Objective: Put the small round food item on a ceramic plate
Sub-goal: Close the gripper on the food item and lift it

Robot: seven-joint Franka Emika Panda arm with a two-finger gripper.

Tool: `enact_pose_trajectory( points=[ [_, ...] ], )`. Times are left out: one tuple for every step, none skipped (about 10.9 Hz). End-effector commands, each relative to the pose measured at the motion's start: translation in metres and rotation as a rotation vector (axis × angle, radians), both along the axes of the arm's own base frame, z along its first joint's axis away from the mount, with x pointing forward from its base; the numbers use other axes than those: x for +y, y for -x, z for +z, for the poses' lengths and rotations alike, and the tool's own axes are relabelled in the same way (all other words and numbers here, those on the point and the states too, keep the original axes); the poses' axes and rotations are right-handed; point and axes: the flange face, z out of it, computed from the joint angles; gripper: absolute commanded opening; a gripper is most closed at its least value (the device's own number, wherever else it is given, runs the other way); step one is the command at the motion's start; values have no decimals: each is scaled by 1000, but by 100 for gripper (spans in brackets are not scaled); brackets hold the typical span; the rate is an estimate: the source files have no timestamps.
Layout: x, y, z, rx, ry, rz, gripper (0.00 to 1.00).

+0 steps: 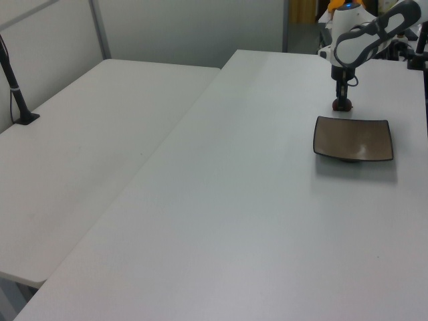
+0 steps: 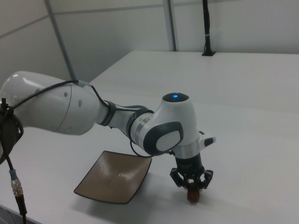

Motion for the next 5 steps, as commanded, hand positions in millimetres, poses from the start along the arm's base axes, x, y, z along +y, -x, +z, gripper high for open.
enact_pose_trajectory(
  points=[
    [3,10,19,30,-10,-18,15],
    [5,11,33,32,-17,-19,15],
    [9,10,46,47,-26,-15,15],
    [12,10,67,41,-34,-17,15],
    [17,13,88,42,-46,-13,15]
  ],
)
